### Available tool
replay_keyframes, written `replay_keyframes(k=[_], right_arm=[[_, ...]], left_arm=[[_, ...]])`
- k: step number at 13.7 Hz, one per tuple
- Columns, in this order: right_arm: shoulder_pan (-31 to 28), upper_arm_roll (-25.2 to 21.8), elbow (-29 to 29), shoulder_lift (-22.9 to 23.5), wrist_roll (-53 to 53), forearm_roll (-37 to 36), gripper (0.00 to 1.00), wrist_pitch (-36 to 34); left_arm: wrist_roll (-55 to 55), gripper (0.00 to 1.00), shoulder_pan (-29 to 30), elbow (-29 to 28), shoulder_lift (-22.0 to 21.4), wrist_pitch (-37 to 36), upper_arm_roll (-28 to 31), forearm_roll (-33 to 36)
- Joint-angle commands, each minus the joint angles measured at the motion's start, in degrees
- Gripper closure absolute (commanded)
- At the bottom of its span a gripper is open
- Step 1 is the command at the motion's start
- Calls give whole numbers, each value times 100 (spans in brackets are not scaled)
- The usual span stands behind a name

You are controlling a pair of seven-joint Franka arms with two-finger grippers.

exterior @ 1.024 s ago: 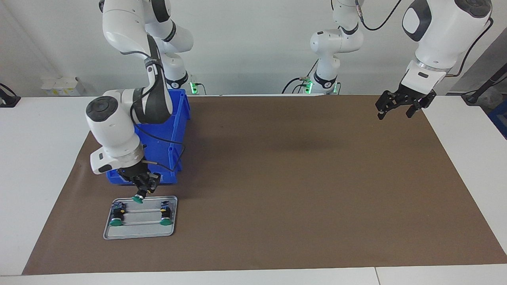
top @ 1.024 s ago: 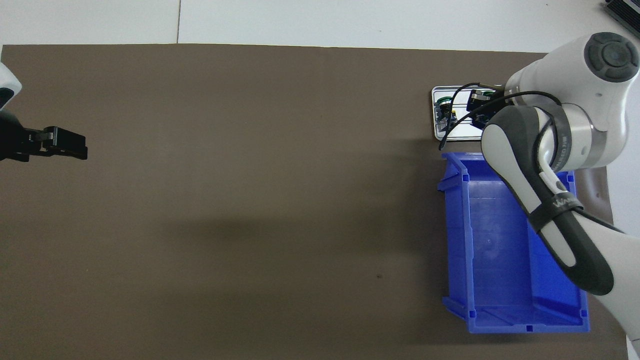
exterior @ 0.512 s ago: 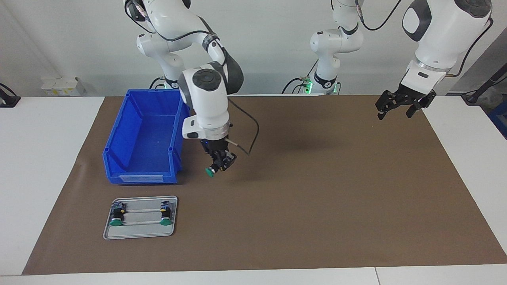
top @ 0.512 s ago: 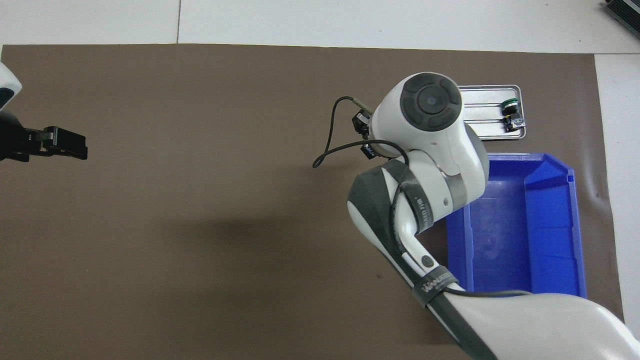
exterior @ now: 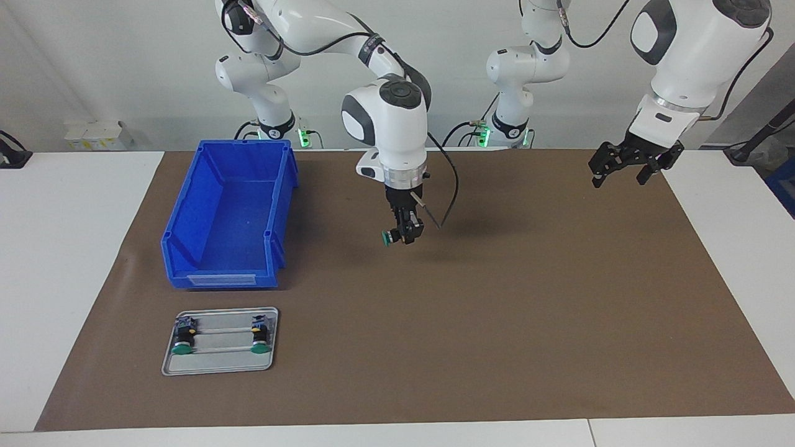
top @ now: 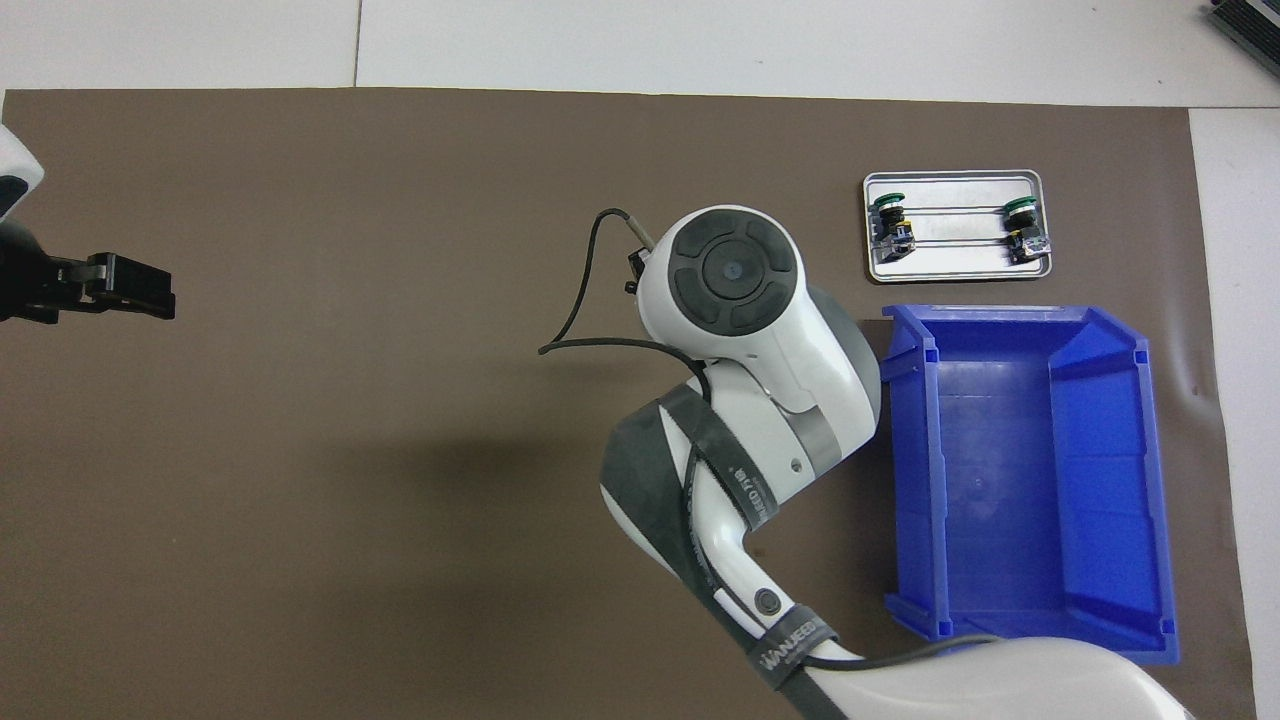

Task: Place and press button with both arms
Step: 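Carry the button with the right gripper to mid-table and release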

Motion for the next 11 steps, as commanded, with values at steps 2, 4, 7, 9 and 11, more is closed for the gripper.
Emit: replay_keyframes(k=[2,4,7,9,11], right_arm=[[401,35,841,880,1411,-129,100,113],[603,26,1028,1144,1896,-138,100,183],[815,35,1002,1426,2144,-252,100,577],[815,35,696,1409,2144,-278,100,850],[824,35,336,1348,2144,-348,100,1105]], left_arm=[[49,0,23,-157,-168,-35,-54,-44],[40,0,84,-157,-168,-35,-54,-44],[57,0,23,-157,-168,26,-54,-44],[188,0,14,-157,-159,123,-63,-44],[635,0,5,-288,-176,272,-80,-62]])
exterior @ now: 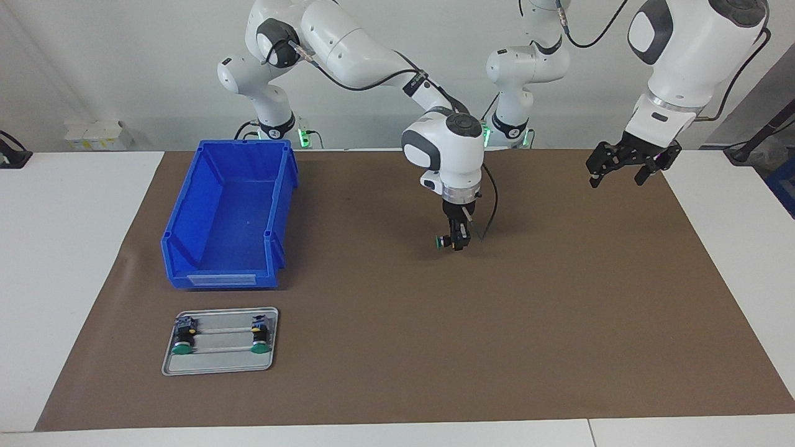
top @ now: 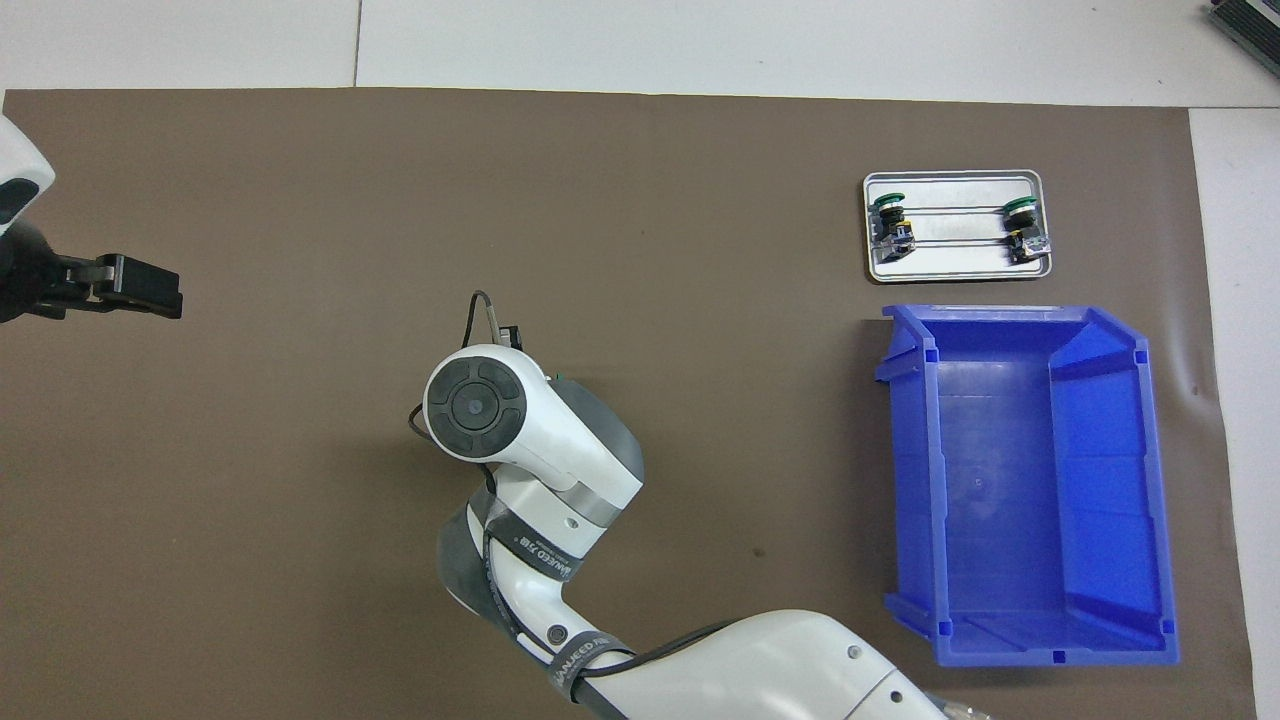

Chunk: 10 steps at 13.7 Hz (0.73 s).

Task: Place and press button with both arms
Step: 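Carry the button with the right gripper to mid-table and release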

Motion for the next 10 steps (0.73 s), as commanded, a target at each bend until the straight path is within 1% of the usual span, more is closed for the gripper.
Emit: replay_keyframes(k=[1,3,4,5,6,7,9,10], right_arm=[[-35,35,-427,-110,104,-150,100,300],[-44,35,-717,-207,95,-150,100,492],[-44,44,-735,-216,61,-150,67,520],[-53,44,-675,-207,60,-124,38,459],[-88,36,-613,-225,43,-72,15,380],[-175,44,-621,-338,17,-36,2,327],[-473,79,-674,-680,-176,42,1,117],[-614,114,-761,-908,-525,226,1,3]], left_arm=[[704,0,2,-406,-227,322,-28,-58],[1503,0,2,-486,-262,411,-46,-67],[1803,0,-7,-495,-262,411,-46,-128],[2032,0,2,-530,-271,420,-46,-224],[2330,0,-7,-565,-288,420,-55,-303],[2698,0,-7,-617,-315,420,-64,-339],[3559,0,-7,-758,-385,429,-55,-566],[4068,0,-7,-854,-437,438,-55,-690]])
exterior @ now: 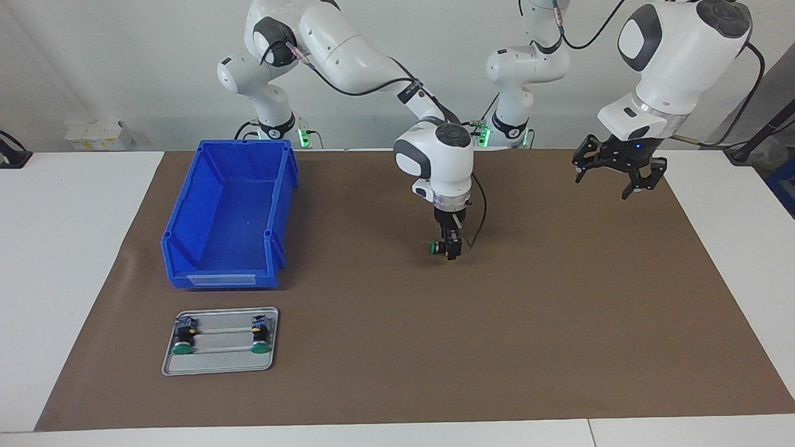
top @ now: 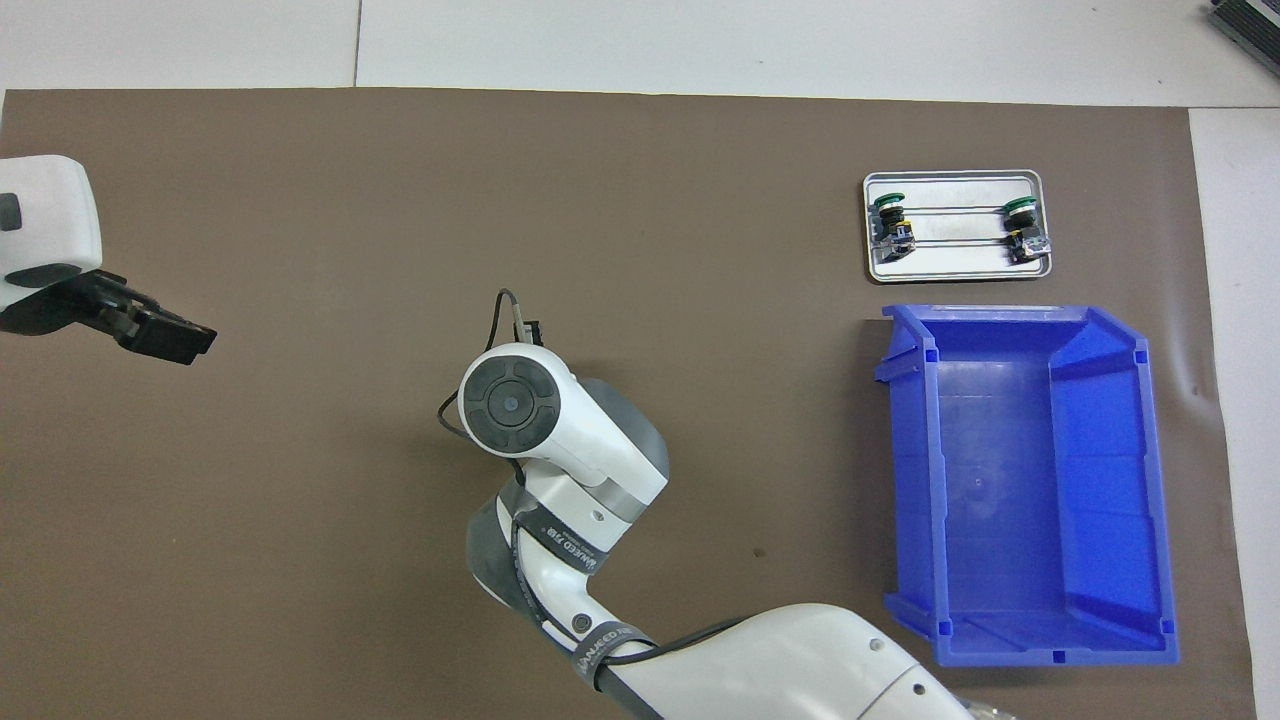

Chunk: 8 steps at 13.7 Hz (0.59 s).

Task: Place and press button with both arms
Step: 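Carry the button with the right gripper to mid-table and release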

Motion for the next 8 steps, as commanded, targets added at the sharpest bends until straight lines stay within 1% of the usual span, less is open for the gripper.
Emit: replay_keyframes(k=[1,2,4,6,8], right_arm=[[-449,119,-483,-796,-918,370,1,-348],[-581,111,-685,-1050,-1349,485,1,-419],[-853,110,-1264,-1621,-2210,503,1,-463],[-1222,111,-1774,-2167,-3246,512,1,-638],[-1608,110,-1917,-2493,-4537,512,1,-1085]], left_arm=[[1361,0,-21,-585,-343,229,0,-304],[1819,0,-160,-761,-430,334,9,-348],[2401,0,-310,-1095,-536,501,0,-349],[2500,0,-670,-1368,-537,781,9,-349],[2491,0,-1003,-1571,-441,1150,9,-340]])
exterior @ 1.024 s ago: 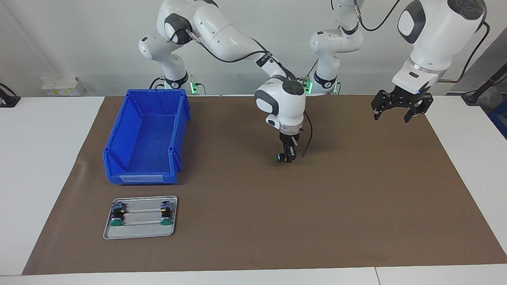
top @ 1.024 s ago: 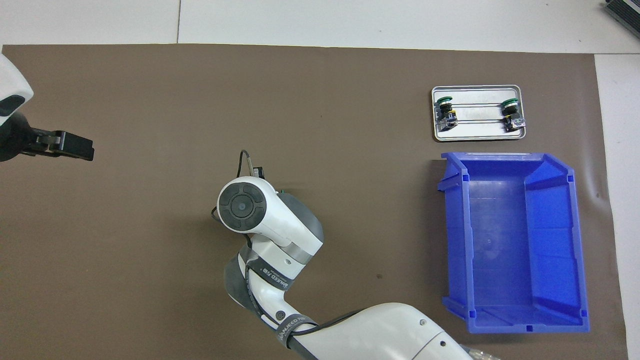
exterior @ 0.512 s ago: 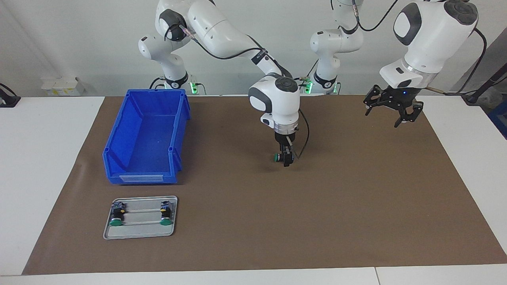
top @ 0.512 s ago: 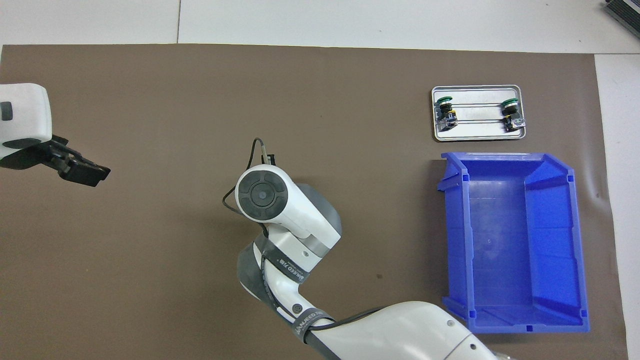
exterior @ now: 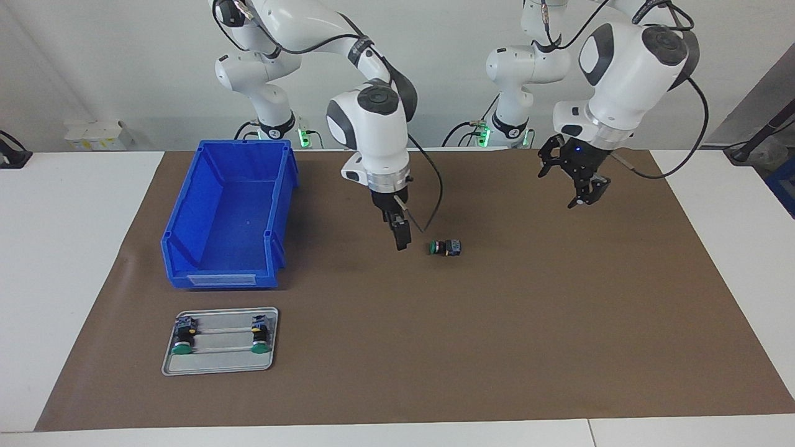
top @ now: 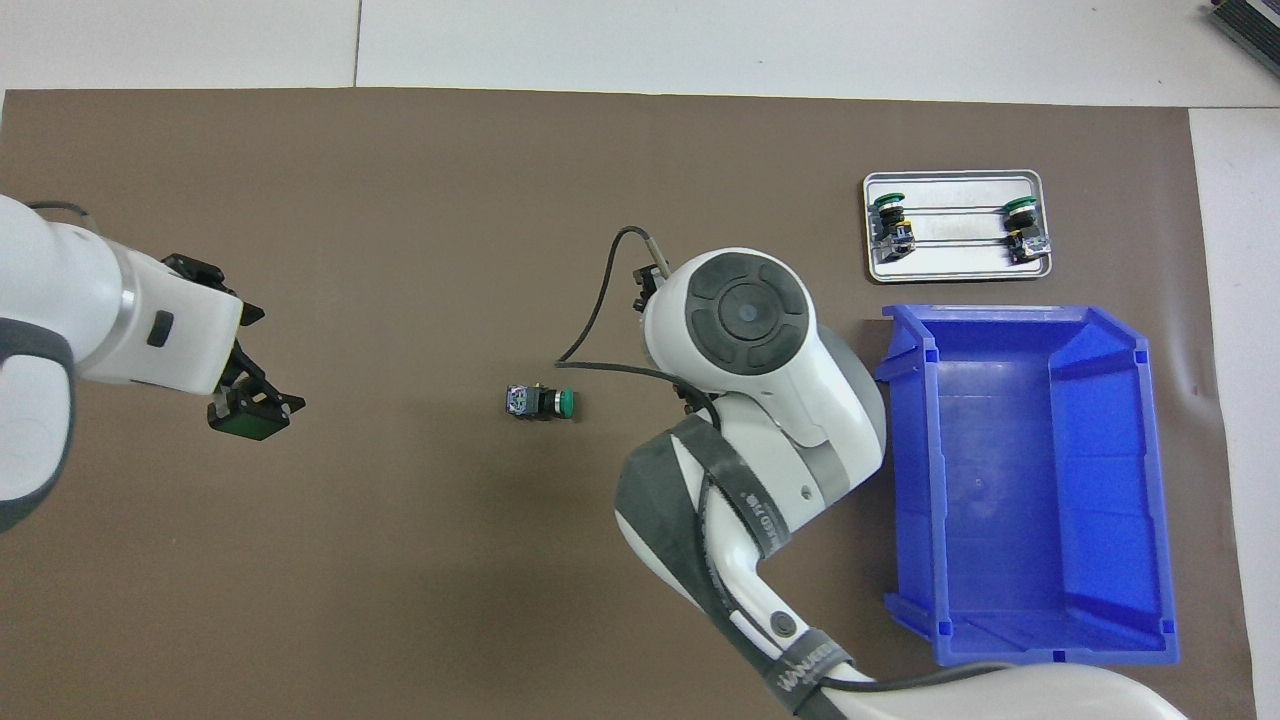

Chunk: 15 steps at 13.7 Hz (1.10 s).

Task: Place and press button with both arms
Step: 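Withdraw the right gripper to the bin while the left gripper reaches the button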

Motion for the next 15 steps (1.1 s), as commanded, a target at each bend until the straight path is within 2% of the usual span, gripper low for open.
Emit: replay_keyframes(k=[1,4,7,9,11,15], right_arm=[[-617,109,-600,-734,-1633,73,1,-326],[-1311,109,-838,-1333,-3479,82,1,-686],[-1970,100,-812,-1624,-5360,82,0,-1065],[-2436,91,-707,-1694,-6642,82,0,-1232],[-2771,73,-409,-1677,-7813,90,0,-1556],[-3018,65,425,-1485,-8757,82,0,-2363]], left_arm=[[152,0,-447,-466,0,625,67,-50],[187,0,-835,-476,457,1206,67,-41],[486,0,-1116,-476,756,1909,67,-41],[643,0,-1213,-476,818,2016,76,-24],[732,0,-1415,-476,1081,2173,85,-6],[513,0,-1749,-476,1398,2350,102,11]])
